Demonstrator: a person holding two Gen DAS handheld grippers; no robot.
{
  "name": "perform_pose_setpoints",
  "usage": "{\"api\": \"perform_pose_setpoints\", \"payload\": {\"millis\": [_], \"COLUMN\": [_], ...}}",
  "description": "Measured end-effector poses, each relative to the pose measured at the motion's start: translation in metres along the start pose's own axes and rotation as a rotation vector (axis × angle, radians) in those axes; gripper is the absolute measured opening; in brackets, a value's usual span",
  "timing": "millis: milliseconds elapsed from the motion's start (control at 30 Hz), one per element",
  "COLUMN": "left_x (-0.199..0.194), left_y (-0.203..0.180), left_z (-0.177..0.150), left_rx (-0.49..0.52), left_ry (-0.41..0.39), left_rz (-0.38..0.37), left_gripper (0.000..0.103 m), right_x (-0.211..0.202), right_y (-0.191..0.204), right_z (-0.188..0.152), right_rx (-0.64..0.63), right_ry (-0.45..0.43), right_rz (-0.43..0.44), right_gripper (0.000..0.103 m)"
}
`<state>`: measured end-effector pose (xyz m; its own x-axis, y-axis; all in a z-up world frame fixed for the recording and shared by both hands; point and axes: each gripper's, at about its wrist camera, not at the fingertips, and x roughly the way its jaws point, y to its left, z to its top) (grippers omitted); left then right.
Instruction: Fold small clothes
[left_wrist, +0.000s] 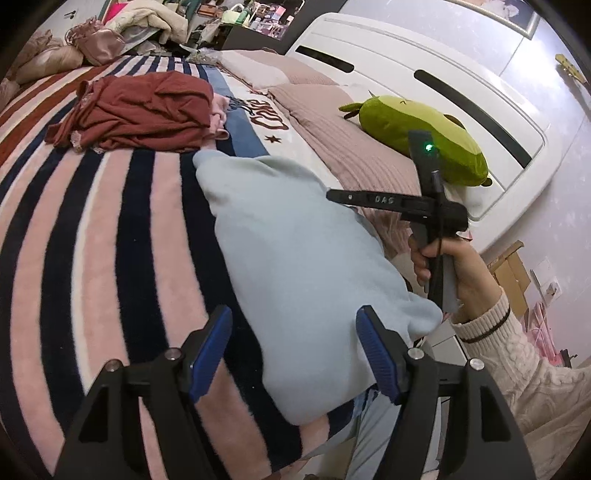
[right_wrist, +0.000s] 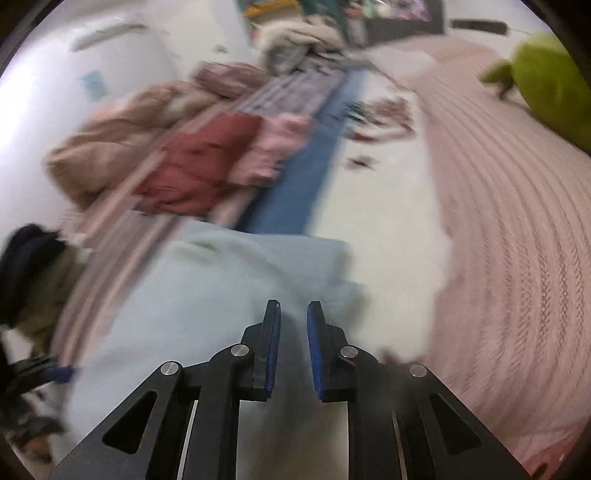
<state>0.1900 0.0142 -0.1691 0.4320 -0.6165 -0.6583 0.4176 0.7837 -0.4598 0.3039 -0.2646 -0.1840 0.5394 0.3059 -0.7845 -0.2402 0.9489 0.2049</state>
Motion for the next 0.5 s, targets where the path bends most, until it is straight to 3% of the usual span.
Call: {"api": "perform_pose_setpoints", "payload": {"millis": [67,167,200,233,300,433,500], "left_x": [0.0,-0.002,-0.002,-0.001,0.005,0.035,0.054], "left_y": [0.003,0.012,0.014,0.018,0.024,0.039,0.046], "left_z": [0.002,0.008,0.011,0.014,0.021,0.038,0.046], "left_rx": [-0.01,-0.031,-0.039,-0.049,-0.067,-0.115,-0.142], "left_ry": [0.002,-0.016,-0.021,-0.023,-0.014,0.04,0.07], "left_rz": [-0.004,-0.026,-0.039,-0.063,-0.085,-0.112,-0.128], "left_gripper": [0.067,0.073,0.073,0.074,0.074,0.071,0.054], "right_x": [-0.001,-0.023,-0.032,-0.043,-0.053,-0.046,-0.033], "right_y": [-0.012,-0.023,-0.026,-0.031,-0.034,-0.028,-0.022], "right_z": [-0.006,-0.018,-0.024,-0.031,-0.045,-0.067,-0.074], "right_rx": [0.001,0.04,0.059,0.091,0.142,0.213,0.253], "right_ry": [0.013,-0.008,-0.017,-0.024,-0.007,0.085,0.121], "right_rz": [-0.041,-0.013,0.014,0.073,0.191,0.398,0.468], "right_gripper": [0.015,0.023,0.034,0.053,0.075,0.076,0.076]}}
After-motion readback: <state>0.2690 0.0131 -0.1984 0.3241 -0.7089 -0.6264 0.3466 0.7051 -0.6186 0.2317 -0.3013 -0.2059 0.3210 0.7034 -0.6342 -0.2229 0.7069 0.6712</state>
